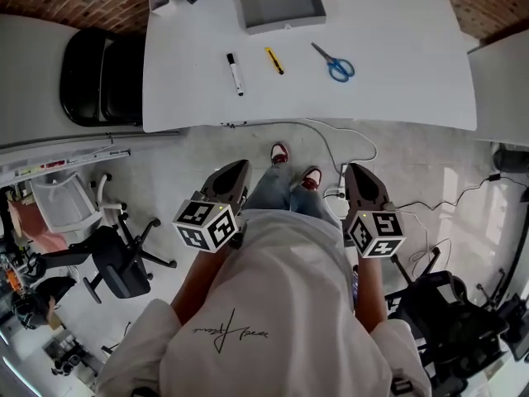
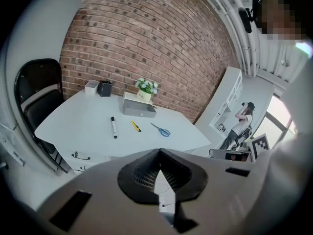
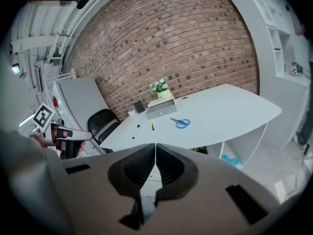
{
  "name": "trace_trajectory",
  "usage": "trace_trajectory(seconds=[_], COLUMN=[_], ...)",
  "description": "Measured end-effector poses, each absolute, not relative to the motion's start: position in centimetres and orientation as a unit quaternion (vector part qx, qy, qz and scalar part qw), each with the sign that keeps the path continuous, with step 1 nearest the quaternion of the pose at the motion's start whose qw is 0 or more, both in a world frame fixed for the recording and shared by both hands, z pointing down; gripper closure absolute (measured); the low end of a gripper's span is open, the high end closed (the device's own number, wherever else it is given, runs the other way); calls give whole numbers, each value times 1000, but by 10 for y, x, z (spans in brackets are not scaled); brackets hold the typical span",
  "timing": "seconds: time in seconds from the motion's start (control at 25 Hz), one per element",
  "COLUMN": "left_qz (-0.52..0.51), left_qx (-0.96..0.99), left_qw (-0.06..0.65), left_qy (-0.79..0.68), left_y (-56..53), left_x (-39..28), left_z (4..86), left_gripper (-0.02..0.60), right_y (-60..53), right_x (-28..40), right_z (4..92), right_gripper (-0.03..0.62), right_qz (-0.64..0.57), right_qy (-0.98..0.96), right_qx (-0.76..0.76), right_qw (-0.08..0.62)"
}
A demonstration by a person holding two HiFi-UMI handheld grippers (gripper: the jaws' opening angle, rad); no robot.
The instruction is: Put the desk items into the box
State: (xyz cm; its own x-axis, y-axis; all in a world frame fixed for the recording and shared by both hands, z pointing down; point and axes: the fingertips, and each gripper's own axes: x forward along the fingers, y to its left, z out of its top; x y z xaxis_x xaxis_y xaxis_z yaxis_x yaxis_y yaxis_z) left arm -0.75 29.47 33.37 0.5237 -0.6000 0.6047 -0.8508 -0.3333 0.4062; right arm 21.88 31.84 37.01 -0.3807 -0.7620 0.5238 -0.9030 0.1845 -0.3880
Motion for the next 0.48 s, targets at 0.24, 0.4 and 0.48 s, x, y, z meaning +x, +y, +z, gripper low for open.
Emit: trace_trajectory(seconds=[0.24,0.4,0.48], left_qz=[145,133,128], left_qx=[806,816,822], left_qw=[354,344,334], left_qy=[-452,-445,-443], left_y=[246,202,181], left_x=[2,8,10], left_z=[331,325,319], left_gripper=[577,577,577], right_y=[274,238,217], right_x=[208,209,211], right_z=[361,344,337], right_gripper=[567,566,566], right_qz=[313,299,291], right_qy=[-778,-783,-783], right_qx=[532,534,537], right_qw=[114,115,115])
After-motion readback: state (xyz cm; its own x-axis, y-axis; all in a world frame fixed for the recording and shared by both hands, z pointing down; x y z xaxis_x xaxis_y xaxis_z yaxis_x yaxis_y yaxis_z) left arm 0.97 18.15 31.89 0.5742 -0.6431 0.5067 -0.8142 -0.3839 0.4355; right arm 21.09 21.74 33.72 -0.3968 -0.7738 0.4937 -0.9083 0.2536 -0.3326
